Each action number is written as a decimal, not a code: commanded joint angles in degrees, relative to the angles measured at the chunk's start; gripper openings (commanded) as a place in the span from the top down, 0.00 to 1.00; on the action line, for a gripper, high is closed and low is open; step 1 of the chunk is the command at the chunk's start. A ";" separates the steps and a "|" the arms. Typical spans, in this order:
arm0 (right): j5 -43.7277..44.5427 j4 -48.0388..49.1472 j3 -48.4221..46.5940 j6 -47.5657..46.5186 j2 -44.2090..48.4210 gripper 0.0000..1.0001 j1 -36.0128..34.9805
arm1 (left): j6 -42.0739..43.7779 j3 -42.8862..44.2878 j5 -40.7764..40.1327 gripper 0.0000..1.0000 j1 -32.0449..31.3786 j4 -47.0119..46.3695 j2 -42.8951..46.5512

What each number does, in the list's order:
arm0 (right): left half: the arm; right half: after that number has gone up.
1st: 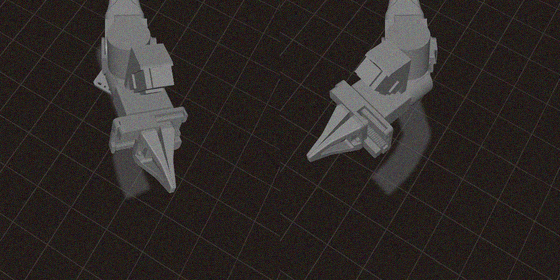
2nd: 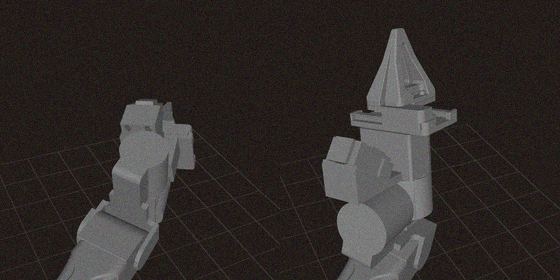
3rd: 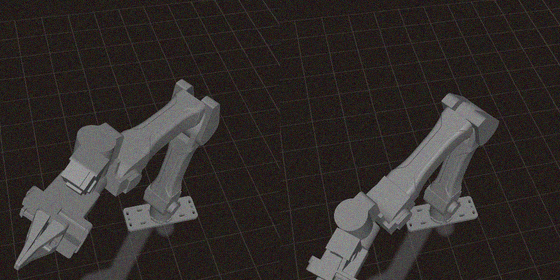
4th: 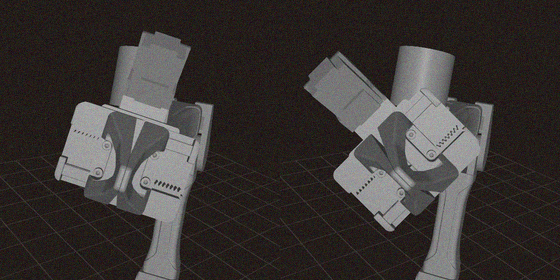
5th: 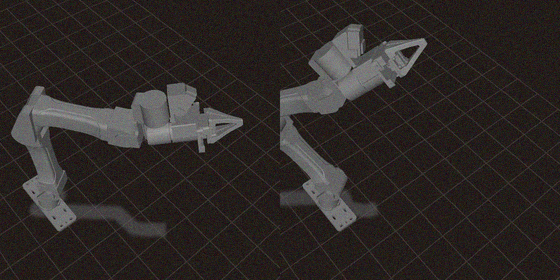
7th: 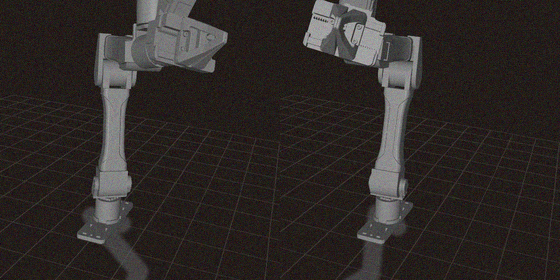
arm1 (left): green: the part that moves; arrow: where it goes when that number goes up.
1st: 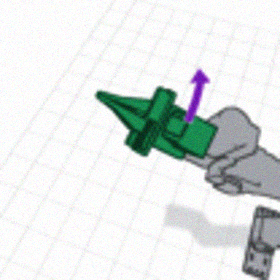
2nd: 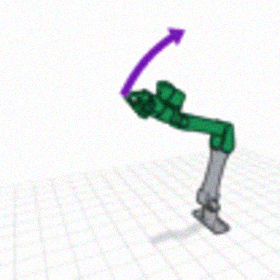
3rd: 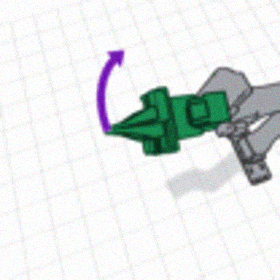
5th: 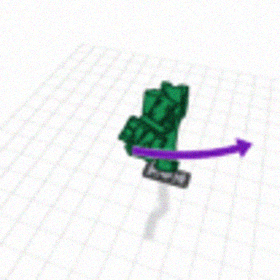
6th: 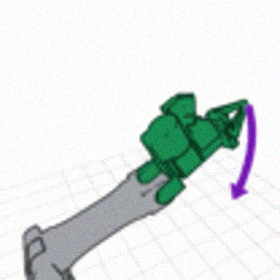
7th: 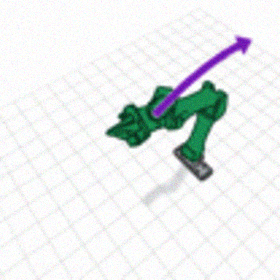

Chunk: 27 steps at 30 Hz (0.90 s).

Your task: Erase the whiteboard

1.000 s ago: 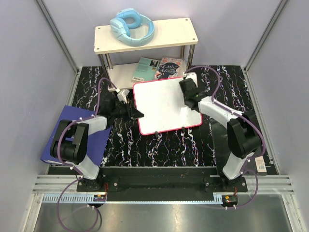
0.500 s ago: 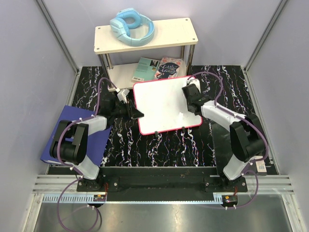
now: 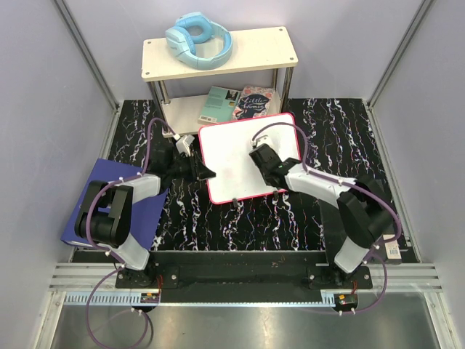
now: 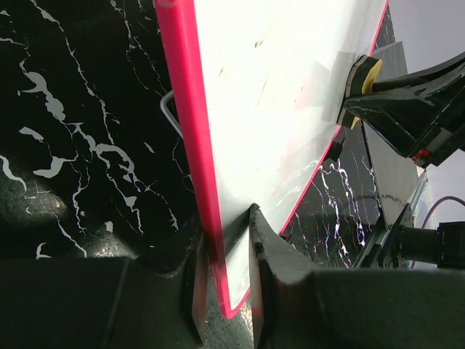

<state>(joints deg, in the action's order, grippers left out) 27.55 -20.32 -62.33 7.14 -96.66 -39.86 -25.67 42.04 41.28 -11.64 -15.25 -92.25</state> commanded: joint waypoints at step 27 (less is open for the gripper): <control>0.56 0.80 -19.07 -12.42 -22.61 1.00 -16.57 | 2.56 0.23 -2.52 1.00 1.09 0.57 -2.32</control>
<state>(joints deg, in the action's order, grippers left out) 26.96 -24.53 -87.83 -8.91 -115.50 -57.98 -25.54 42.30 41.15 -11.05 -15.44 -92.77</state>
